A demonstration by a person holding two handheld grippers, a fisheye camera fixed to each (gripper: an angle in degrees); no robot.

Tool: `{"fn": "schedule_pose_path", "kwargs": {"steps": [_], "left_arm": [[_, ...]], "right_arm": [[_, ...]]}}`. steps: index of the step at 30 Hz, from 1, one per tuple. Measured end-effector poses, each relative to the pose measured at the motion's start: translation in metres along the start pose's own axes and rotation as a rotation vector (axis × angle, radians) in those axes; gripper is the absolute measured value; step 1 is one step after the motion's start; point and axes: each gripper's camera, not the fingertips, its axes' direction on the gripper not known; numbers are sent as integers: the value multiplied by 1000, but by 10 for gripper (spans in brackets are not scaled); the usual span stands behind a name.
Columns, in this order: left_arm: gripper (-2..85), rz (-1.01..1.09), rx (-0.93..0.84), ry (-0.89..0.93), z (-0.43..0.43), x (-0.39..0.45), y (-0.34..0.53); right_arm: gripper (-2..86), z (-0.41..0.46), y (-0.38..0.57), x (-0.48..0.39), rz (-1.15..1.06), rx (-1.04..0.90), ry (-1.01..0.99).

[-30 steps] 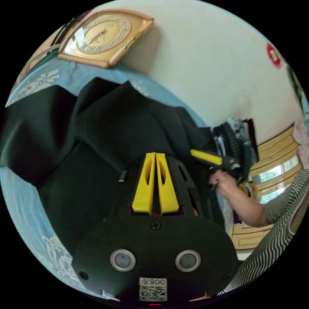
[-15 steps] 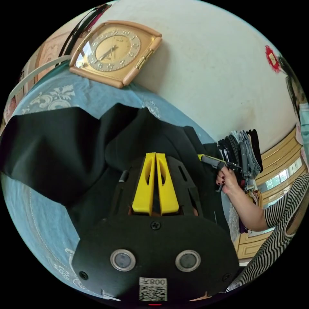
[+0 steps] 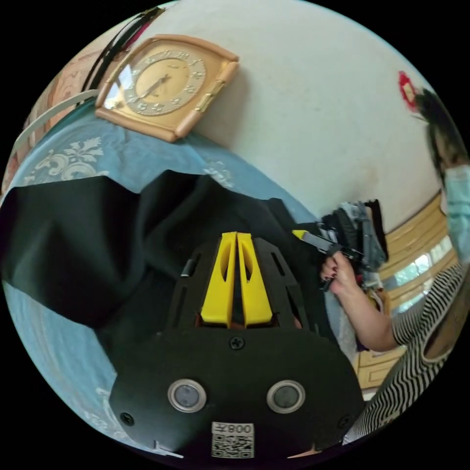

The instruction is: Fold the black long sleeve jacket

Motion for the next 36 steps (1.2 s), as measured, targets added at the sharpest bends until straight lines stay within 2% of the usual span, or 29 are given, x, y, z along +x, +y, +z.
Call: {"fn": "schedule_pose_path", "kwargs": {"steps": [2, 3, 6, 8, 11, 14, 17, 19, 24, 28, 33, 36], "left_arm": [[1, 54, -19, 119, 9, 27, 12], [1, 66, -51, 123, 19, 42, 20], [1, 89, -181, 3, 57, 62, 35], [2, 68, -264, -45, 81, 63, 39], [2, 45, -241, -2, 87, 73, 34], [2, 106, -177, -1, 82, 101, 31], [3, 114, -249, -12, 105, 114, 33], [4, 83, -294, -15, 121, 116, 34], [18, 126, -188, -17, 114, 159, 15], [37, 189, -225, 84, 139, 201, 4], [57, 286, -403, 300, 229, 285, 4], [61, 314, -495, 394, 284, 334, 10]], "right_arm": [[0, -15, 15, -16, -32, 16, -65], [0, -18, 27, -28, -67, 2, -108], [1, -5, 58, -50, -115, -98, -162], [1, 16, 69, -52, -113, -185, -74], [1, 20, 70, -52, -96, -178, -92], [1, -1, 70, -68, -129, -80, -75], [1, 22, 77, -76, -118, -167, -47], [1, 29, 81, -74, -62, -166, -103], [2, -8, 89, -75, -37, -98, -37], [13, -65, 123, -41, 90, -60, 139], [60, -134, 174, 2, 233, -101, 473], [71, -154, 198, 14, 244, -156, 621]]}}
